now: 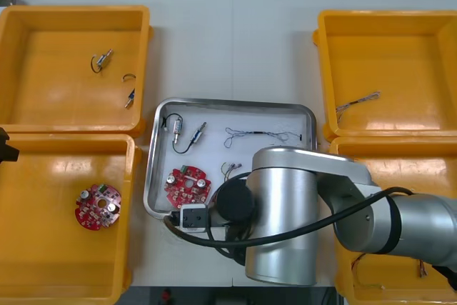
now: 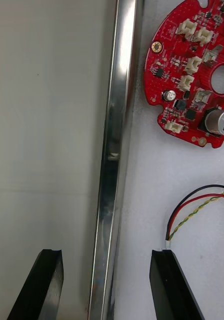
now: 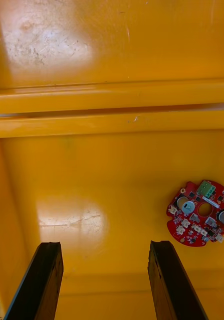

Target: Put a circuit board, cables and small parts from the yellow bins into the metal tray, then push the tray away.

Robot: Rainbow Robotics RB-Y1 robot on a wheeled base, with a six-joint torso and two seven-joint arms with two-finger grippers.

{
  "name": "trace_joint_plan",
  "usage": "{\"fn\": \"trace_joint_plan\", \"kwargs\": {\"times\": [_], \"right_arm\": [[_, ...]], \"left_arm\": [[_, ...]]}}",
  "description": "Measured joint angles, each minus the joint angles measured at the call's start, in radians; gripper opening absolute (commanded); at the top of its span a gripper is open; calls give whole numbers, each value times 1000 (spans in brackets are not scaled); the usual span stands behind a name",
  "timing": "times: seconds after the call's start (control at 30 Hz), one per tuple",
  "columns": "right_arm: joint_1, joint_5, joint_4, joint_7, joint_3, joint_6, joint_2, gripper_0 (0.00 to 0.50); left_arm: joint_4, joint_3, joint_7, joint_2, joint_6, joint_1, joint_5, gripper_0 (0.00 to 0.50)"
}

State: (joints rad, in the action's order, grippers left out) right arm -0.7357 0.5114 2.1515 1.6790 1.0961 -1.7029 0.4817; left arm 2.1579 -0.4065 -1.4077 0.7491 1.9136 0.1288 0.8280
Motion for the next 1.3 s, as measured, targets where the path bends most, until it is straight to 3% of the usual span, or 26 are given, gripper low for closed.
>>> {"fn": "trace_joint_plan", "kwargs": {"times": [0.37,0.63,1.1,1.17,1.2,1.3], "right_arm": [[0,-82,-108,0,63,10,-87,500],[0,-118,-186,0,95,103,-94,500],[0,-158,-197,0,136,105,-94,496],[0,-159,-197,0,136,105,-94,311],[0,-159,-197,0,136,103,-94,264],[-1,-162,-197,0,136,96,-94,37]], "left_arm": [[1,0,0,0,0,0,0,498],[1,0,0,0,0,0,0,498],[1,0,0,0,0,0,0,498],[1,0,0,0,0,0,0,496],[1,0,0,0,0,0,0,499],[1,0,0,0,0,0,0,498]]}}
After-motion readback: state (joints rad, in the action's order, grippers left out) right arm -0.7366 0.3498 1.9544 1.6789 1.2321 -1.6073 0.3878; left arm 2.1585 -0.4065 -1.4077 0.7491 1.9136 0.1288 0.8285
